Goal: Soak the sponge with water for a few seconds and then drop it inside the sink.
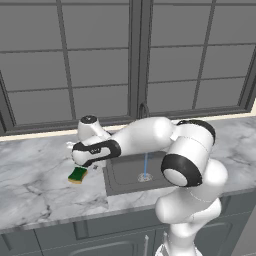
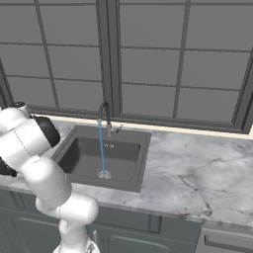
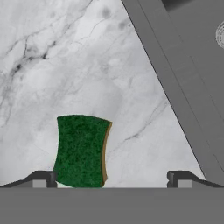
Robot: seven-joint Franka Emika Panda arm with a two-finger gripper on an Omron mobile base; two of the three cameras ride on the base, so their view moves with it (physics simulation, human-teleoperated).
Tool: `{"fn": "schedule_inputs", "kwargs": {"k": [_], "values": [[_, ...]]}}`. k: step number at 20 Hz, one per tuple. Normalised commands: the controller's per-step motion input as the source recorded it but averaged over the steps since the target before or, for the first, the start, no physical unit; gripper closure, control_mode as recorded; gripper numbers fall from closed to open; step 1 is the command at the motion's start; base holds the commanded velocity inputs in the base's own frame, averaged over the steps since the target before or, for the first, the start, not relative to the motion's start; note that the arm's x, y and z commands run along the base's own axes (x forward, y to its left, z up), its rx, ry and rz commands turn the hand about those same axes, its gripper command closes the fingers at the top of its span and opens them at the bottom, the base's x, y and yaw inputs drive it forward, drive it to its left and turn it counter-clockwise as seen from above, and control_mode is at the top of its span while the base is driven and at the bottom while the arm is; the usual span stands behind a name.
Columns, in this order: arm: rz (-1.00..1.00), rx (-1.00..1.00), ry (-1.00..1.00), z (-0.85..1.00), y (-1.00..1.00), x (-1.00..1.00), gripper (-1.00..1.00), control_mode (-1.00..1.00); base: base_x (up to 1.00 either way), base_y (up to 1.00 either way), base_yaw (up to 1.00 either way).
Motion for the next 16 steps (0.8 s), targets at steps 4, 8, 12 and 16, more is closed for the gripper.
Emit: {"fn": "schedule_inputs", "kwargs": {"k": [4, 8, 12, 16], "values": [[0.0, 0.0, 0.0, -0.1, 0.18, 0.14, -1.0, -1.0, 0.0, 0.0, 0.0], [0.0, 0.0, 0.0, -0.2, 0.21, 0.16, -1.0, -1.0, 0.0, 0.0, 0.0], [0.0, 0.0, 0.01, -0.23, 0.19, 0.1, -1.0, -1.0, 0.0, 0.0, 0.0], [0.0, 0.0, 0.01, -0.18, 0.17, 0.07, -1.0, -1.0, 0.0, 0.0, 0.0]]}}
